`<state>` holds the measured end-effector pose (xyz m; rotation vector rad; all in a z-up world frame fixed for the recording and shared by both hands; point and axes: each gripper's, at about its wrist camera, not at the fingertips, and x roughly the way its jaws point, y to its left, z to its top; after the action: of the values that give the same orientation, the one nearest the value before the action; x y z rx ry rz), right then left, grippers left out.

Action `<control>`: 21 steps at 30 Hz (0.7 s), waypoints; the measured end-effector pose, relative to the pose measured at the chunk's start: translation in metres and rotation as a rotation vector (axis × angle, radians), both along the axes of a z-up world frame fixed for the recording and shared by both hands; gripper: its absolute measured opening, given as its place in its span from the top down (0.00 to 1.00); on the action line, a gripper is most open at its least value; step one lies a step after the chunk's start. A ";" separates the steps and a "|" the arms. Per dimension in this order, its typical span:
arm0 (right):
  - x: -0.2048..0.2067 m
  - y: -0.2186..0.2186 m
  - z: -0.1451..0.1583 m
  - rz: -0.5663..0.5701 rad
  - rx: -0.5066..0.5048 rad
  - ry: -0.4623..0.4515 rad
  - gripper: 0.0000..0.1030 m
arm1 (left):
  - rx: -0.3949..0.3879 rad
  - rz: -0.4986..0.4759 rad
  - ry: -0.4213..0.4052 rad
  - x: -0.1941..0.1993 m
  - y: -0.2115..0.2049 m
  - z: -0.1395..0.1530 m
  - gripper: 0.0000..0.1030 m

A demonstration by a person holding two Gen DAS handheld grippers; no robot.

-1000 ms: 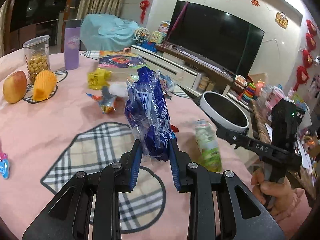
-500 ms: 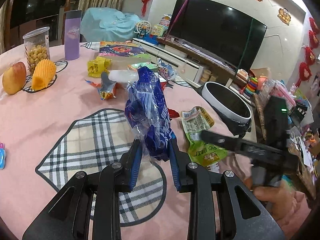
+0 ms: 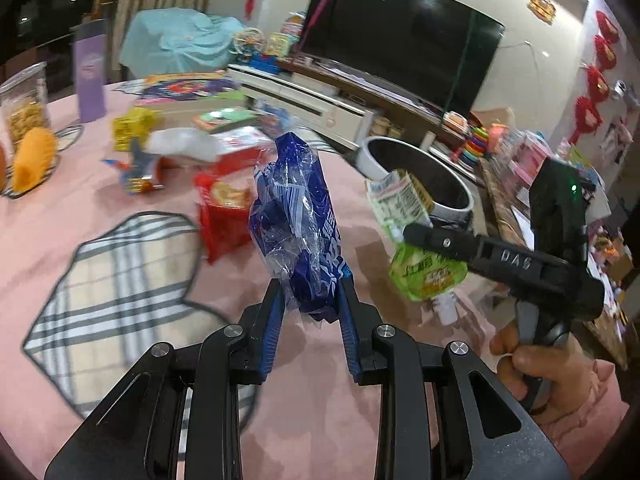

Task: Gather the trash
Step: 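Carry the blue bag and green pouch over the trash bin and release both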

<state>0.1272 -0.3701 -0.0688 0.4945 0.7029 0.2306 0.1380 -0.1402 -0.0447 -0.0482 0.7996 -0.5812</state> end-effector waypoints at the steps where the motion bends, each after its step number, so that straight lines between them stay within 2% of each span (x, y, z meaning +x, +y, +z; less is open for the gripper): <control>1: 0.000 0.000 0.000 0.000 0.000 0.000 0.64 | 0.000 -0.016 0.005 0.001 -0.007 0.000 0.75; 4: -0.007 -0.026 0.007 -0.048 -0.004 -0.009 0.64 | 0.011 -0.053 0.021 0.005 -0.027 -0.001 0.75; 13: -0.009 -0.065 0.021 -0.110 -0.016 -0.029 0.64 | 0.039 -0.127 0.017 0.021 -0.073 0.004 0.75; 21: 0.006 -0.089 0.028 -0.154 -0.013 -0.029 0.64 | 0.028 -0.177 0.039 0.047 -0.107 0.012 0.75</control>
<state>0.1334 -0.4596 -0.0412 0.5297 0.6348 0.0889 0.1853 -0.2475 -0.0331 0.0375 0.8553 -0.7383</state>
